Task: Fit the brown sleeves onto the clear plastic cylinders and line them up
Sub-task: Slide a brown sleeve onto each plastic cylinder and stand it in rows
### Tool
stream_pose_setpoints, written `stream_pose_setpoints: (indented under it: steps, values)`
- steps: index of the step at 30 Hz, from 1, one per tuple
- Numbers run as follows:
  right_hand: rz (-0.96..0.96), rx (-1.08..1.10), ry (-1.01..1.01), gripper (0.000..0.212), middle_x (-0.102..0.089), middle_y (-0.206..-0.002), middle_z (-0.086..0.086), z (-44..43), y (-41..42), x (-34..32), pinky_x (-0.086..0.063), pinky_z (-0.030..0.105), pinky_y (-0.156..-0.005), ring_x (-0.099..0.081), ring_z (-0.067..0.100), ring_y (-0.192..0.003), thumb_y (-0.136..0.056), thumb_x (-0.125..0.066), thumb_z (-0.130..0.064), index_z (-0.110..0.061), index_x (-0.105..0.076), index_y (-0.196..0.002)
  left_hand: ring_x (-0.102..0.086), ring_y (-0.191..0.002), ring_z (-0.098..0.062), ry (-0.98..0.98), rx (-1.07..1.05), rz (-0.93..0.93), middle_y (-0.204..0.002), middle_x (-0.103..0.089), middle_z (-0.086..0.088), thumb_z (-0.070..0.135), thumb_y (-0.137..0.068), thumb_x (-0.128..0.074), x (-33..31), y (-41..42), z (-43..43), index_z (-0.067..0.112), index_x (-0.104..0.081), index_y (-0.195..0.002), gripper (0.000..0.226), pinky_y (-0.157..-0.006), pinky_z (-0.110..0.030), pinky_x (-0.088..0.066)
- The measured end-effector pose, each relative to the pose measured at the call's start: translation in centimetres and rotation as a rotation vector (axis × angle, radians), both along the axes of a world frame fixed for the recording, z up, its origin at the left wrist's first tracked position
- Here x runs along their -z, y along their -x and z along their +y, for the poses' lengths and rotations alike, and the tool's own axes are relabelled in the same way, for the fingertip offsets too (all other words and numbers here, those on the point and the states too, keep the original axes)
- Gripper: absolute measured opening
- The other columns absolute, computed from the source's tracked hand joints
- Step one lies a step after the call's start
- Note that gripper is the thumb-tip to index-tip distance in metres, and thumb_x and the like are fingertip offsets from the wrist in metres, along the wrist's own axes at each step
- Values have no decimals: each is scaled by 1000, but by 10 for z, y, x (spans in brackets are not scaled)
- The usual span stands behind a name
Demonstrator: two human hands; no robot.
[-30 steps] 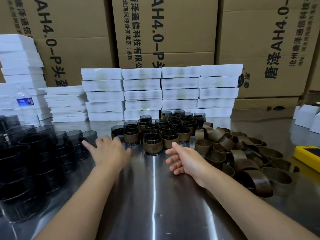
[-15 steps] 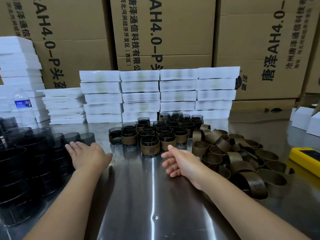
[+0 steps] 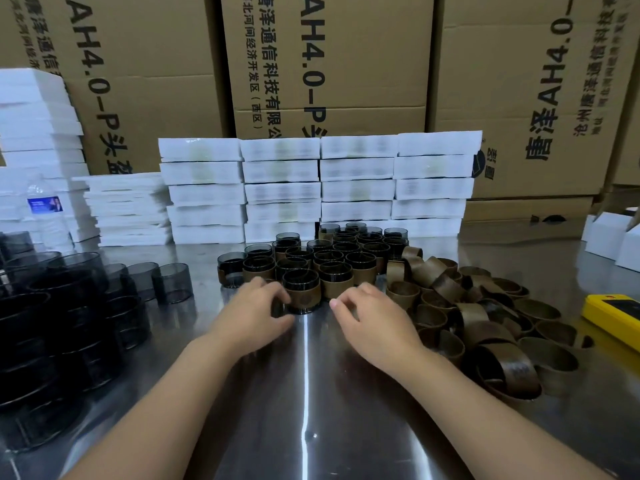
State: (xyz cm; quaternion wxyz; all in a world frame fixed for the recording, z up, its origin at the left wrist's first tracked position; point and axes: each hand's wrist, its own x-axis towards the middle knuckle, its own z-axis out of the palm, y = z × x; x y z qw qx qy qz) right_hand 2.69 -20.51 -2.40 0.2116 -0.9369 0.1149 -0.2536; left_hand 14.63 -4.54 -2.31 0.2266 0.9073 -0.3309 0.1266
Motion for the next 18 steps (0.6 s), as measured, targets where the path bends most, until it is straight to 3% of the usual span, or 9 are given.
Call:
stream_pose_setpoints:
  steps: [3,7,13,18]
  values:
    - [-75,30,238,30,-54,-109,-6,-5,4,-6,-38,30,-85,-46,14,-107,-95,-41,-44,-26,-61,-108,-42,-94,-9,48,155,18,-92,-38,16,29,-79,-75,0,8,-7,37,-56,-101,30,-68,-12,-29]
    - [50,212,394,38,-53,-119,1,-10,7,-11,-35,36,-93,-43,22,-114,-94,-39,-43,-21,-56,-119,-41,-101,-11,122,171,31,-100,-42,12,25,-72,-81,0,10,-7,41,-45,-103,50,-74,-17,-29]
    - [431,353,376,45,-44,-131,10,-22,10,-8,-32,40,-98,-39,29,-121,-93,-40,-40,-13,-45,-129,-44,-103,-13,247,148,49,-105,-35,7,21,-71,-81,3,8,-5,41,-46,-110,56,-82,-13,-32]
    - [392,192,187,42,-38,-131,11,-21,8,-4,-39,37,-97,-37,29,-122,-94,-45,-28,-12,-44,-132,-46,-105,-11,419,167,139,-112,-32,7,16,-73,-77,4,13,-12,47,-46,-100,51,-75,1,-31]
